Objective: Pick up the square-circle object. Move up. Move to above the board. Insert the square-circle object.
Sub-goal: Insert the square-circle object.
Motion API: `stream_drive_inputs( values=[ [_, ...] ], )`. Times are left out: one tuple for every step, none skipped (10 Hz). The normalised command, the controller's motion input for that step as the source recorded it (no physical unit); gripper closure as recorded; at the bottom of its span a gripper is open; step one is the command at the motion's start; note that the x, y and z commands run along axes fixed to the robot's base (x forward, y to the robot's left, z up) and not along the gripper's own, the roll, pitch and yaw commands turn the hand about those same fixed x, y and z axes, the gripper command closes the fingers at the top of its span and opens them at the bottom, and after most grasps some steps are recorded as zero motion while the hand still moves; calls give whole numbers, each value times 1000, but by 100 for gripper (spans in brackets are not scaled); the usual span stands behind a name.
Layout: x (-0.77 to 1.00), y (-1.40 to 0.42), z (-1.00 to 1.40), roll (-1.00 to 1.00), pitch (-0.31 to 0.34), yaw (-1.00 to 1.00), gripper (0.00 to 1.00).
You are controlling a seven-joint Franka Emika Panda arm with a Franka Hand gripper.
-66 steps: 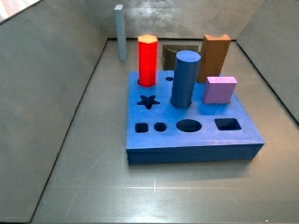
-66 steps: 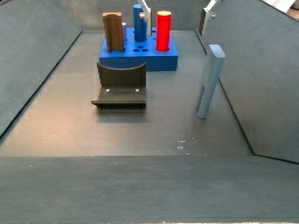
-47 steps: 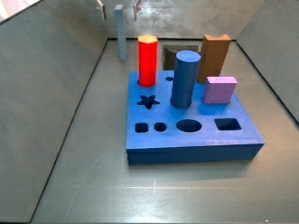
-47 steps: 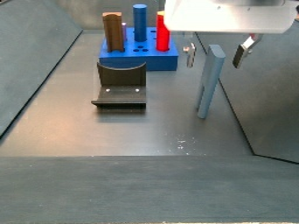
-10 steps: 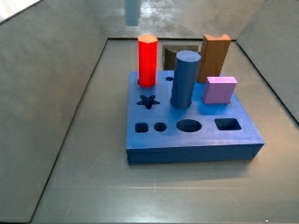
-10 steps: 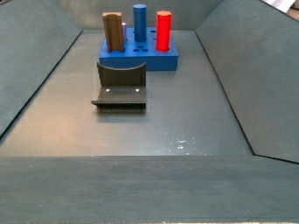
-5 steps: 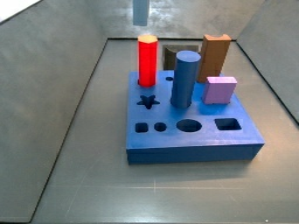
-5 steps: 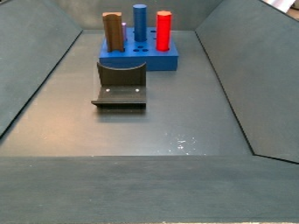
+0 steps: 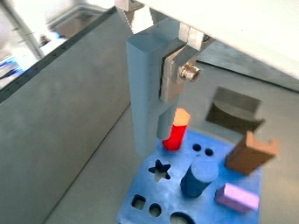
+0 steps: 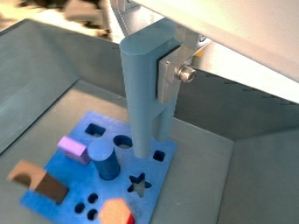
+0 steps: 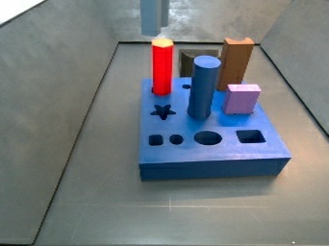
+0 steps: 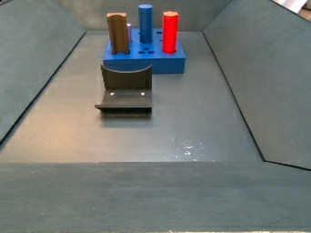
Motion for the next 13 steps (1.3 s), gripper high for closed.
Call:
stream_drive_inputs(
  values=[
    [0,0,-277,0,-74,-1000,100],
    [0,0,-337,0,-74,-1000,100],
    [3,0,-357,0,-86,-1000,100],
    [6,0,-357,0,-87,-1000,100],
    [3,0,-363,0,-87,-1000,100],
    [0,0,-357,0,-86,-1000,100],
    [0,0,-343,0,-67,-1000,100],
    [0,0,-340,0,-60,-1000,100],
    [0,0,-314,0,-26,-1000,100],
    [0,0,-314,0,-23,-1000,100],
    [0,-71,-331,0,-26,-1000,100],
    [0,-409,-383,0,-59,-803,100],
    [0,-426,-377,0,-26,-794,100]
  ],
)
